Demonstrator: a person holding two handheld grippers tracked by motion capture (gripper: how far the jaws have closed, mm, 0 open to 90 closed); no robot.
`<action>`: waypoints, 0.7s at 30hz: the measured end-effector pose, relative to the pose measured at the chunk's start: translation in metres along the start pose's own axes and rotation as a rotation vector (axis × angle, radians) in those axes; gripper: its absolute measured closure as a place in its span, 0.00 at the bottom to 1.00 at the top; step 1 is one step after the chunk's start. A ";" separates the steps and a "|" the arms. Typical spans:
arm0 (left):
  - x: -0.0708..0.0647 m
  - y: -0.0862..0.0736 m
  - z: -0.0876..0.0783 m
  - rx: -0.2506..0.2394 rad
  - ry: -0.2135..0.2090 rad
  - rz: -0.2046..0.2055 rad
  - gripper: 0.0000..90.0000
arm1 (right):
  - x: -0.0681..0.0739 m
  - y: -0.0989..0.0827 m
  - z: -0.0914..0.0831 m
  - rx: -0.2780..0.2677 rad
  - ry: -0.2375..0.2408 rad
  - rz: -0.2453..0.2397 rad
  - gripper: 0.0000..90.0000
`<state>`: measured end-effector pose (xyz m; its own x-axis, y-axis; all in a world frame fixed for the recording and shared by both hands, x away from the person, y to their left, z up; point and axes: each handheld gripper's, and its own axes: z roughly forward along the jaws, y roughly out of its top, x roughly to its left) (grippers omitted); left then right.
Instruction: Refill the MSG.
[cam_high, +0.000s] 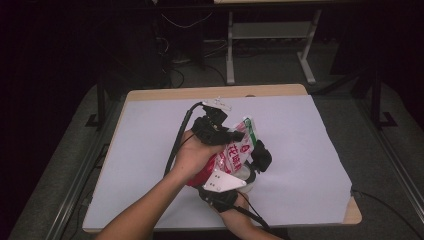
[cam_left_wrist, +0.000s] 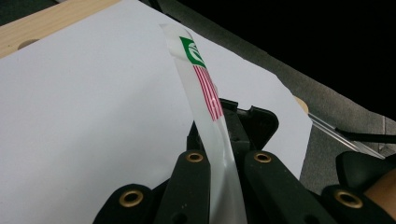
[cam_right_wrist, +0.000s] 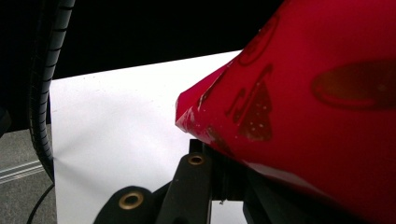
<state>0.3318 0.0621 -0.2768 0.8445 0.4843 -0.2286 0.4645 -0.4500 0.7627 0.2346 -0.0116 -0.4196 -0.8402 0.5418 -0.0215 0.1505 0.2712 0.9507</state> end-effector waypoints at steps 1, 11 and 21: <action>0.000 0.000 0.000 0.000 0.000 0.000 1.00 | 0.000 0.000 0.000 0.000 0.000 0.000 1.00; 0.000 0.001 0.000 0.005 0.001 0.001 1.00 | 0.000 0.001 0.000 -0.002 0.003 0.004 1.00; -0.001 0.003 0.001 0.010 0.010 0.002 1.00 | -0.001 0.002 0.000 -0.011 0.002 0.009 1.00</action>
<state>0.3328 0.0593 -0.2754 0.8427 0.4908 -0.2211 0.4655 -0.4583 0.7571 0.2357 -0.0116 -0.4179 -0.8402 0.5422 -0.0127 0.1518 0.2577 0.9542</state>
